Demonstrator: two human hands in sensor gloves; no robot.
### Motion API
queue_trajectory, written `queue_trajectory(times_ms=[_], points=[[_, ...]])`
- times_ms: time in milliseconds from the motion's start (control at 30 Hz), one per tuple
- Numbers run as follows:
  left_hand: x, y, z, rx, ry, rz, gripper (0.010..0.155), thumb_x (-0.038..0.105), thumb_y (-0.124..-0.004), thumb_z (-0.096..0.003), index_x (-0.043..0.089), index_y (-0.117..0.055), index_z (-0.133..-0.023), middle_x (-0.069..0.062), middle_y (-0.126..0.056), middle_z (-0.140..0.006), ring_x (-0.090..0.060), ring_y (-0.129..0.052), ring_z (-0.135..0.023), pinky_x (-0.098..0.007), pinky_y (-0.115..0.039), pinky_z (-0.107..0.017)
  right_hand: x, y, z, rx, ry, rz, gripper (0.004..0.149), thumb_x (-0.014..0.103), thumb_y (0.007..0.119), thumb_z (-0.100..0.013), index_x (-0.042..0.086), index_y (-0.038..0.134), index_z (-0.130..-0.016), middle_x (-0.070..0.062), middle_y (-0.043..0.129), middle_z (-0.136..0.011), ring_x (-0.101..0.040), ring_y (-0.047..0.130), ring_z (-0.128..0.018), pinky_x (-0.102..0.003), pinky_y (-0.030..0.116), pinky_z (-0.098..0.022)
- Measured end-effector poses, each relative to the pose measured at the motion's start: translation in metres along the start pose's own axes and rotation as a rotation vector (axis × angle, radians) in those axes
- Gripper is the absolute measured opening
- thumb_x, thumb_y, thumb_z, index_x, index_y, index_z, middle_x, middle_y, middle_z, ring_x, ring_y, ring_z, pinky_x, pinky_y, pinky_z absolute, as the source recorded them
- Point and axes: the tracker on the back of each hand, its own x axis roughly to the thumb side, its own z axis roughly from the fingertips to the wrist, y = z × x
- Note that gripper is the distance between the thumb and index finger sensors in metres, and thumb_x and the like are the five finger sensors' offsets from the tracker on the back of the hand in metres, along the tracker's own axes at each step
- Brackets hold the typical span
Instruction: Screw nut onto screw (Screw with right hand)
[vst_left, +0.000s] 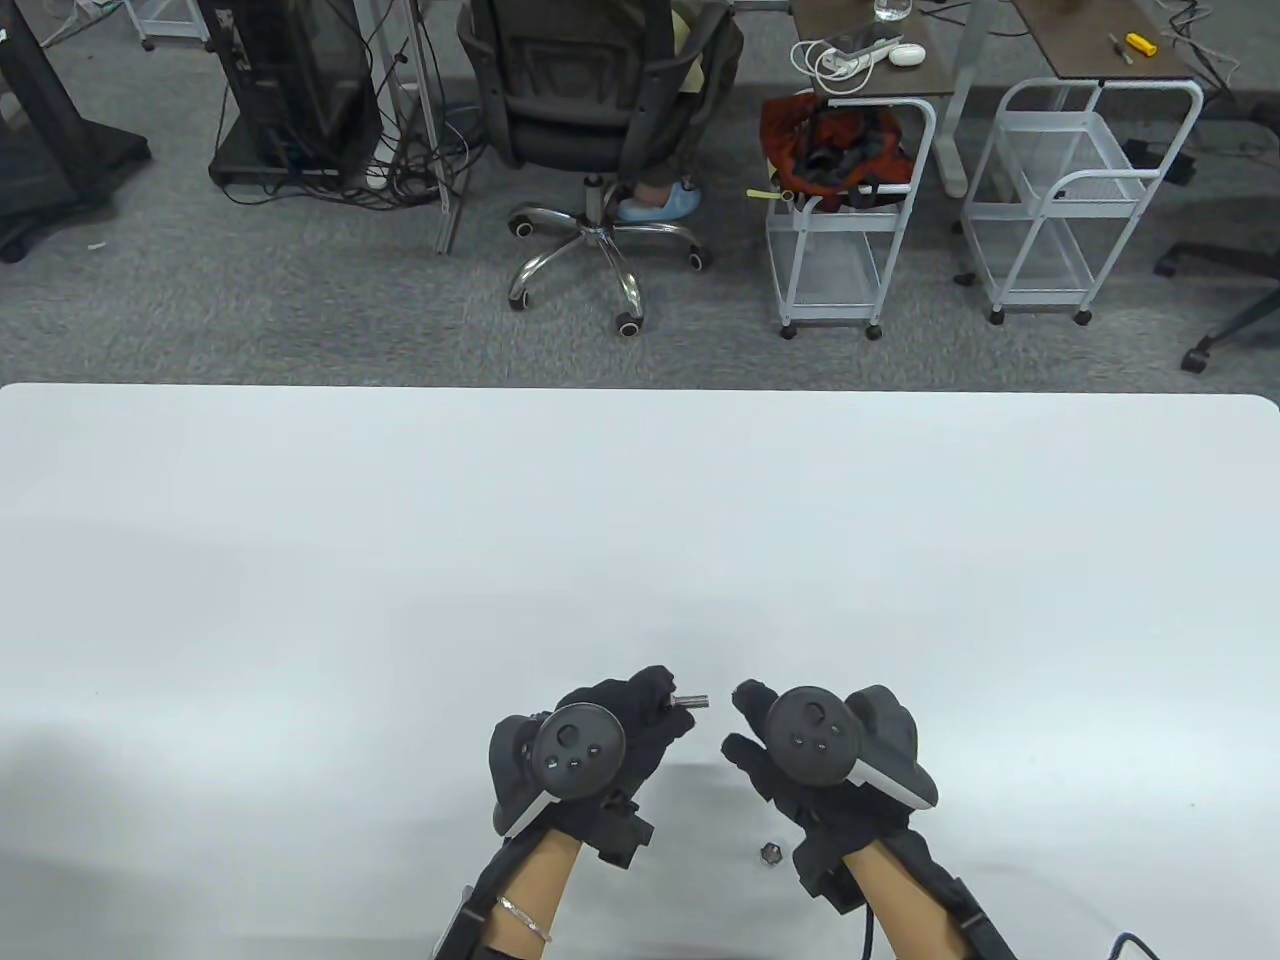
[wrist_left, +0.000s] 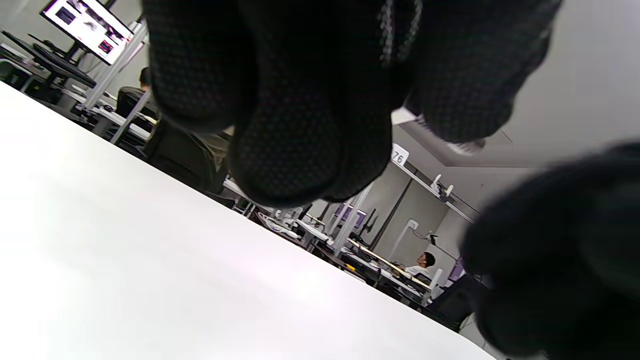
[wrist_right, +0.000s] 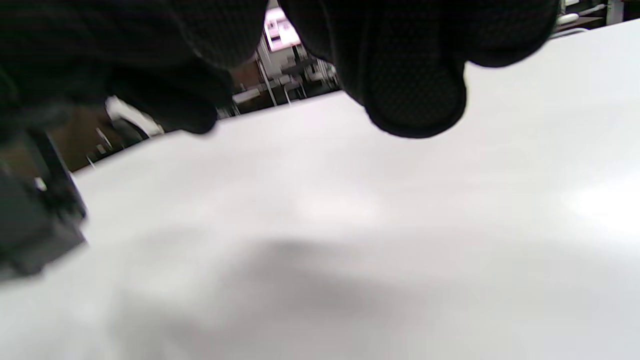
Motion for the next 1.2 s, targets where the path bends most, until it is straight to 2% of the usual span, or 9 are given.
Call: queue_trajectory(times_ms=[200,367,600,867,967,1133,1200], points=[[-0.005,0.001,0.0,0.004,0.026,0.0,0.049,0.048,-0.087,-0.0407,0.016,-0.092,-0.077,0.005,-0.112,-0.058,-0.009,-0.112,-0.044,-0.032,-0.091,-0.044,0.0,0.03,0.01,0.193,0.042,0.122,0.058,0.032,0.076,-0.054,-0.007,0.07,-0.097,-0.029,0.088,-0.08,-0.038,0.098,-0.06,-0.056,0.074,-0.047],[-0.005,0.001,0.001,-0.001,0.034,0.009,0.048,0.048,-0.087,-0.0406,0.016,-0.092,-0.077,0.005,-0.112,-0.058,-0.009,-0.112,-0.045,-0.032,-0.091,-0.044,0.011,0.055,0.014,0.314,0.013,0.218,0.058,0.033,0.079,-0.053,-0.006,0.072,-0.094,-0.026,0.089,-0.077,-0.034,0.101,-0.058,-0.054,0.076,-0.046],[-0.007,0.002,0.001,-0.003,0.044,0.048,0.048,0.048,-0.086,-0.0407,0.017,-0.092,-0.077,0.005,-0.112,-0.059,-0.009,-0.112,-0.045,-0.032,-0.091,-0.045,0.027,0.065,0.015,0.298,-0.012,0.394,0.061,0.036,0.083,-0.048,-0.007,0.073,-0.092,-0.026,0.089,-0.071,-0.03,0.103,-0.054,-0.05,0.079,-0.044],[-0.009,0.003,0.001,0.003,0.045,0.063,0.048,0.048,-0.086,-0.0407,0.017,-0.092,-0.077,0.005,-0.112,-0.059,-0.009,-0.112,-0.045,-0.032,-0.091,-0.045,0.038,0.074,0.014,0.226,-0.079,0.59,0.055,0.033,0.087,-0.044,-0.003,0.079,-0.085,-0.02,0.093,-0.062,-0.021,0.105,-0.044,-0.044,0.082,-0.039],[-0.01,0.003,0.0,0.002,0.045,0.071,0.048,0.048,-0.086,-0.0405,0.017,-0.092,-0.077,0.005,-0.112,-0.059,-0.009,-0.112,-0.045,-0.032,-0.091,-0.045,0.038,0.074,0.014,0.214,-0.092,0.609,0.053,0.033,0.087,-0.045,-0.001,0.08,-0.084,-0.019,0.094,-0.062,-0.019,0.104,-0.044,-0.044,0.082,-0.04],[-0.009,0.002,0.0,-0.005,0.037,0.08,0.048,0.048,-0.087,-0.0405,0.017,-0.092,-0.077,0.005,-0.112,-0.059,-0.009,-0.112,-0.045,-0.032,-0.091,-0.045,0.03,0.067,0.01,0.213,-0.081,0.534,0.049,0.033,0.084,-0.047,0.003,0.079,-0.085,-0.018,0.093,-0.065,-0.021,0.102,-0.046,-0.045,0.08,-0.042],[-0.008,0.002,0.0,-0.006,0.032,0.088,0.048,0.048,-0.087,-0.0404,0.018,-0.093,-0.077,0.005,-0.112,-0.059,-0.009,-0.112,-0.045,-0.032,-0.091,-0.045,0.027,0.061,0.006,0.166,-0.075,0.5,0.048,0.033,0.084,-0.047,0.004,0.079,-0.085,-0.018,0.093,-0.067,-0.021,0.102,-0.047,-0.046,0.08,-0.043]])
